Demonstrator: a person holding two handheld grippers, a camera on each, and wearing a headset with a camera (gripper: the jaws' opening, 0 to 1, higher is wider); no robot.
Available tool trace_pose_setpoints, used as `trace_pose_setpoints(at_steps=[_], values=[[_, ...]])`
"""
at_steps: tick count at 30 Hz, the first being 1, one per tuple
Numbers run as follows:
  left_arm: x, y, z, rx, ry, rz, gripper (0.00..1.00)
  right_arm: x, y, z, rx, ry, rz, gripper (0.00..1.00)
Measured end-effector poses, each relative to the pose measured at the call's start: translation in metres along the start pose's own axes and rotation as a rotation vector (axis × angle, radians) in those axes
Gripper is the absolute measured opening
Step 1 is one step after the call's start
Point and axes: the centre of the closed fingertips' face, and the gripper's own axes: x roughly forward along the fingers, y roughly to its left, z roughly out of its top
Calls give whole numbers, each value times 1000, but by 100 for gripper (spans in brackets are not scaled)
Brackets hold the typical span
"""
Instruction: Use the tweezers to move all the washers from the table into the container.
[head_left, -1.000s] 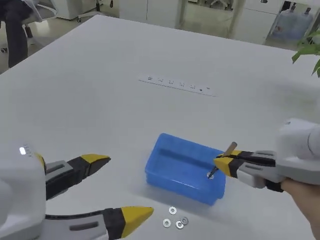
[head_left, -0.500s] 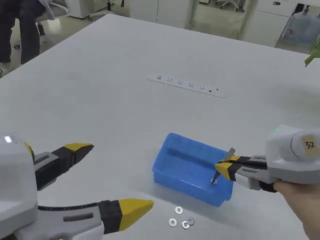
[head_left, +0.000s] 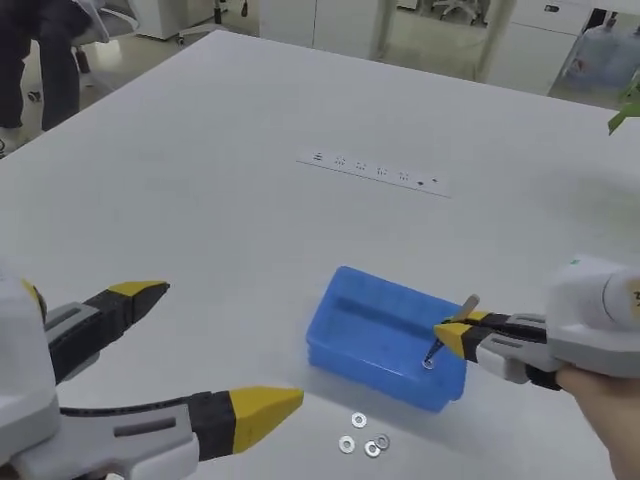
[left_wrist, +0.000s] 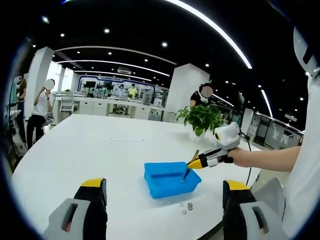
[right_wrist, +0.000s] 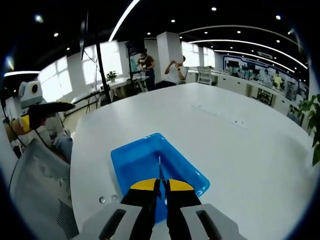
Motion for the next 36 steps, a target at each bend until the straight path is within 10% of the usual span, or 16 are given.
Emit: trace_pose_setpoints(at_steps=[14,36], values=[[3,-7,0,4,3,-31,96,-33,56,37,19,-168,119,2],[-1,-8,-6,15,27,-39,94,0,88,-37,9,44,204,3]])
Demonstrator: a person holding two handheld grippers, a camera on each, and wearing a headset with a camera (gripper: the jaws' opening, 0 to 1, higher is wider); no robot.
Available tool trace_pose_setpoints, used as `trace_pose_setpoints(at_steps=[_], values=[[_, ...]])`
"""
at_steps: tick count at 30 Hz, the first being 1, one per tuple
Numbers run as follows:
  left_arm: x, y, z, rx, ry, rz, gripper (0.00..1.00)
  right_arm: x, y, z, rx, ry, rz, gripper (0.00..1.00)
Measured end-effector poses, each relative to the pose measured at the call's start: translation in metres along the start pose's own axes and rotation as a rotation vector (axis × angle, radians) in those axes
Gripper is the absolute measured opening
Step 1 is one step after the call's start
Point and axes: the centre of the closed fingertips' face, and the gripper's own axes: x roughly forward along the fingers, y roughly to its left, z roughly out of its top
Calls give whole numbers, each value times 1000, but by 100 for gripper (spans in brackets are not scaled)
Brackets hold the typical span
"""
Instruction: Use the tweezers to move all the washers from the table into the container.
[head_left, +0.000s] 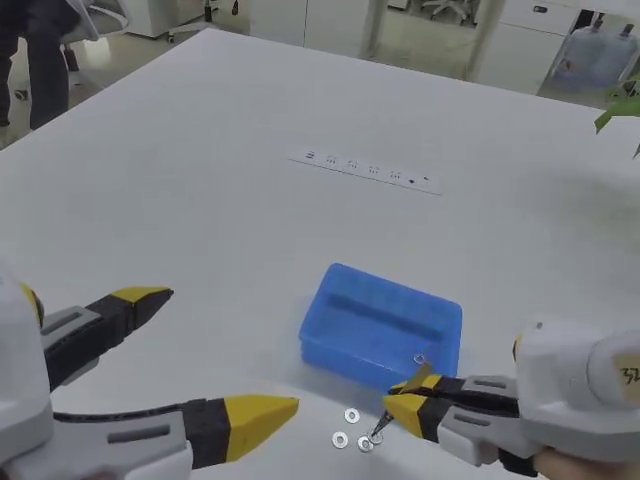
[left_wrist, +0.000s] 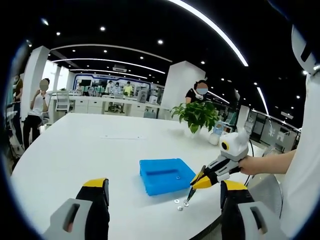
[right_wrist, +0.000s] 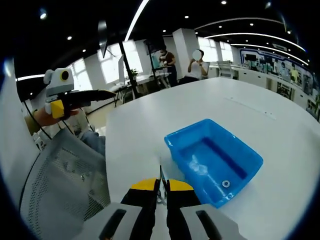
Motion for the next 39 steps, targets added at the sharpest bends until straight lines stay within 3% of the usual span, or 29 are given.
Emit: trace_pose_setpoints(at_steps=[13,26,35,39], values=[[4,-3,0,15,14,-14,94,4,4,-5,-39,25,-5,3],[6,-6,1,23,21,-27,94,2,7,-6,-101,11,-22,1],[7,-8,1,27,24,-34,94,0,3,-5,-29,-18,-26,3],[6,-7,-1,28,28,-30,94,1,3,-7,-35,-7,-30,3]])
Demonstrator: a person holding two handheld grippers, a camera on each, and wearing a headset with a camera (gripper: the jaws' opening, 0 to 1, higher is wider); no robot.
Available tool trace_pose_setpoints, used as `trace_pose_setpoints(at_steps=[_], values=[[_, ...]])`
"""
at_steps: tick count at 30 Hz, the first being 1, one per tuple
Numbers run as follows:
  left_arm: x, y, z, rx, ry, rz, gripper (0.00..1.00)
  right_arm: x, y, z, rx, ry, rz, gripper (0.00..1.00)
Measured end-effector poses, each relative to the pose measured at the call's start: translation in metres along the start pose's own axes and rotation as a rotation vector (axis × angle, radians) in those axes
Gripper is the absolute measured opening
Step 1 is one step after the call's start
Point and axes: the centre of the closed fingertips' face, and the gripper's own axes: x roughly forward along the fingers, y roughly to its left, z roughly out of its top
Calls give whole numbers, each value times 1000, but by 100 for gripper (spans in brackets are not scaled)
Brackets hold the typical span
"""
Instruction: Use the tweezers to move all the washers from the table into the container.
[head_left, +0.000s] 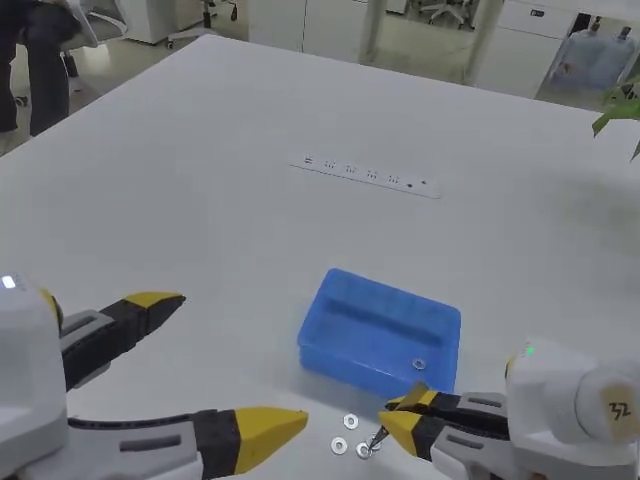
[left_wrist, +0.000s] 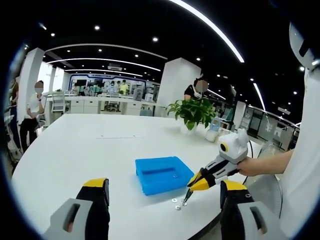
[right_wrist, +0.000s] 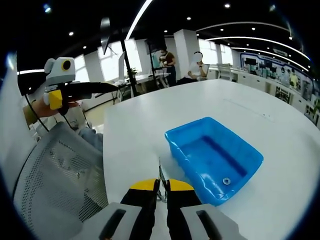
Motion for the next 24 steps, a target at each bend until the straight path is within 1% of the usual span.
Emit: trace_pose_setpoints(at_steps=[5,10,13,15,17,19,20,24], values=[[-1,1,-1,-2,2,3,93,1,0,0,-7,-3,0,3],[-1,2,0,-2,-1,3,93,1,3,0,-46,7,2,2],[-2,2,0,-2,-3,4,93,-3,3,5,-46,-3,0,2],[-2,2,0,0,-2,6,93,-7,3,12,-34,-28,0,2],[-2,3,0,-1,-1,5,93,-12,4,18,-34,-40,0,2],[-2,3,0,-2,-2,7,93,-16,3,26,-43,-57,-8,2],[-2,3,-1,-2,-1,7,93,-17,2,28,-44,-59,-9,2],[-2,3,0,-1,-2,6,93,-28,0,45,-60,-95,-22,2]])
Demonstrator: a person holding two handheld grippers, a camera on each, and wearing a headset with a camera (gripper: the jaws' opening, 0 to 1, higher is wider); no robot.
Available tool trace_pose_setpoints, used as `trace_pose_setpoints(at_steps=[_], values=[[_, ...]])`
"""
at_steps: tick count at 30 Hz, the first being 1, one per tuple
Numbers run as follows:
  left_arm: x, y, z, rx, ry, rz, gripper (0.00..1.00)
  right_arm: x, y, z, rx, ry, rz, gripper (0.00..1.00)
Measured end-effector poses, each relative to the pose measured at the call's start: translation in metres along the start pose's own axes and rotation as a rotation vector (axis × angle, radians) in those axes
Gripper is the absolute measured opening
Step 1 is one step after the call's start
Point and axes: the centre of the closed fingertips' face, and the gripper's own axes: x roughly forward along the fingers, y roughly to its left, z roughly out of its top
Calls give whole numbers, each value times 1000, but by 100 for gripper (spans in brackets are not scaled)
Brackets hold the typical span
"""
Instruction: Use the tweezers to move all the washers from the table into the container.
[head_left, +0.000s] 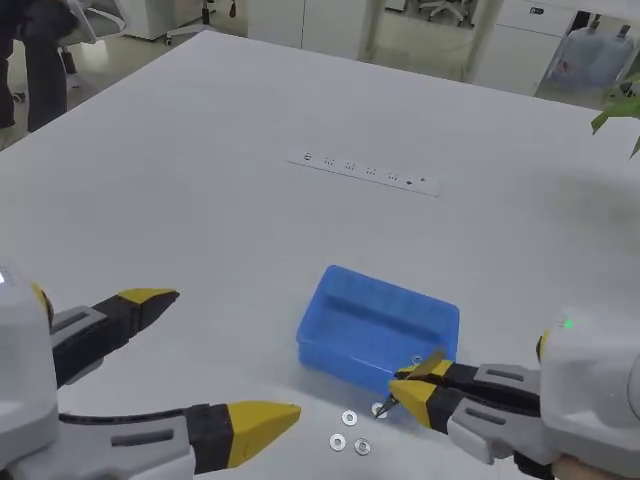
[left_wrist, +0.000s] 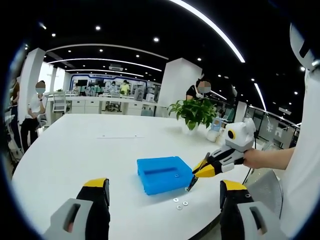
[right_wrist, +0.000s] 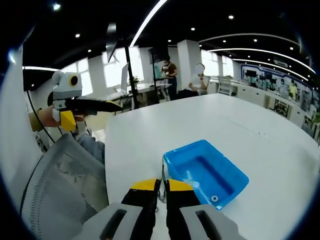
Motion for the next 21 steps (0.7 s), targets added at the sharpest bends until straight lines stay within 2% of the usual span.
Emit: trace_pose_setpoints(at_steps=[6,11,17,21], values=[[0,0,1,2,-3,-1,93,-8,-9,21,-27,-37,-27,2],[0,0,1,3,-3,-1,93,-12,-17,32,-44,-51,-45,2],[-2,0,1,2,-6,3,93,-9,-32,36,-42,-53,-73,2],[-3,1,0,3,-5,5,93,-5,-44,35,-9,-60,-93,2]])
